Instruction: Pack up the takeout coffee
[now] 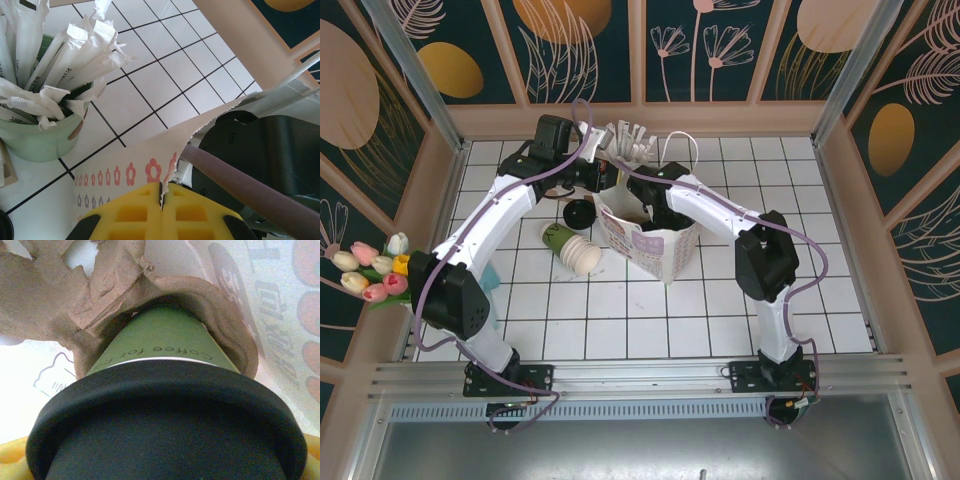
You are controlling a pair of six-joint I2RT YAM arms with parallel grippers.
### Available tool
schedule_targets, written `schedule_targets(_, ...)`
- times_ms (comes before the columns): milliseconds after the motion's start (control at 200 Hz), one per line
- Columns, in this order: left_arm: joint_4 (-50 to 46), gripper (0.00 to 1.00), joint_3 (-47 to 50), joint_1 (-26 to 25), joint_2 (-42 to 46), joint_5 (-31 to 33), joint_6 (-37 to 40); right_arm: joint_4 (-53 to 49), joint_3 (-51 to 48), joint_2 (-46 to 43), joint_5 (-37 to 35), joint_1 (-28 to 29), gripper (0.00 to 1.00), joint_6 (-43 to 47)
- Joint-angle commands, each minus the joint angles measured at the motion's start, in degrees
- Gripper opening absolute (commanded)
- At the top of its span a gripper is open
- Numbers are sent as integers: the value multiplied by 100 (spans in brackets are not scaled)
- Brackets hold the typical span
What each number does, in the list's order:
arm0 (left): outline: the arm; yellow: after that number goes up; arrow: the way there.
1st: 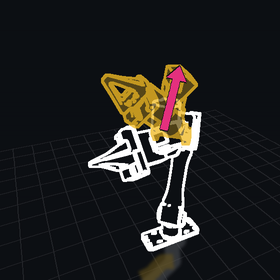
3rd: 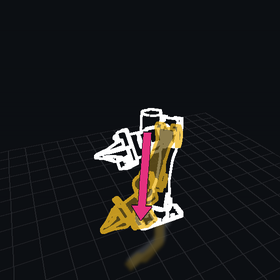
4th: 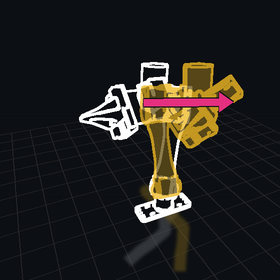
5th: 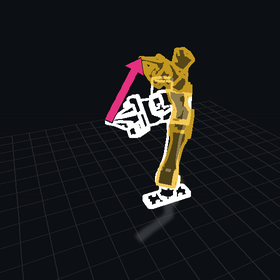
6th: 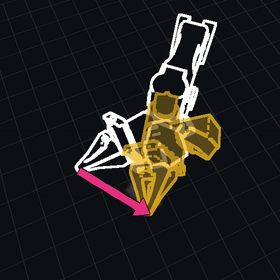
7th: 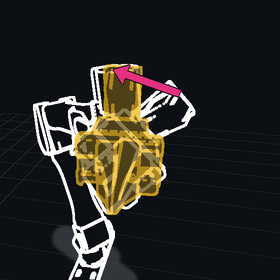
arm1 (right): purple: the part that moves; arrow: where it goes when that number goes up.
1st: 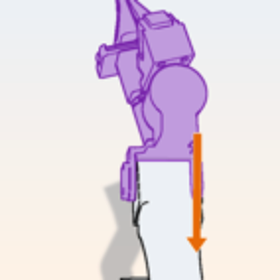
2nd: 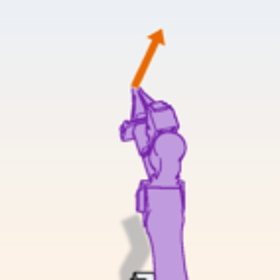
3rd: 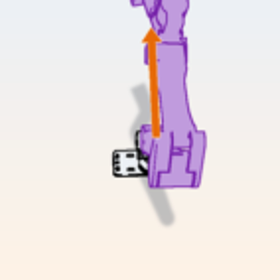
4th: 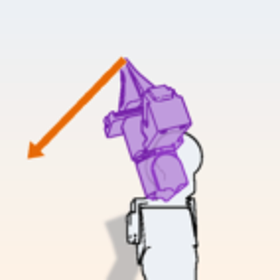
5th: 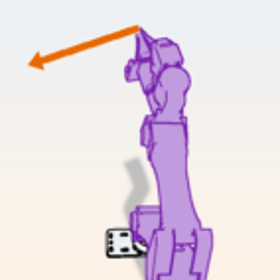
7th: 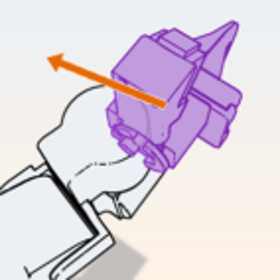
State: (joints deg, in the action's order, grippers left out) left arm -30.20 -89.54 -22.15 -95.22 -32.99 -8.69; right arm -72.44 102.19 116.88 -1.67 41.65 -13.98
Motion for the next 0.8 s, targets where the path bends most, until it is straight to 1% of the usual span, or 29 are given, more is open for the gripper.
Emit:
schedule_targets(0, 84, 0, -48, 0, -40, -101, -63, -33, -191, -26, -45, -60, 48, 0)
schedule_targets(495, 88, 0, -65, -4, -45, -106, -63, -16, -230, -53, -37, -69, 48, 0)
schedule_targets(796, 110, 0, -29, 1, -57, -118, -72, 500, -501, -38, 52, -185, 47, 41)
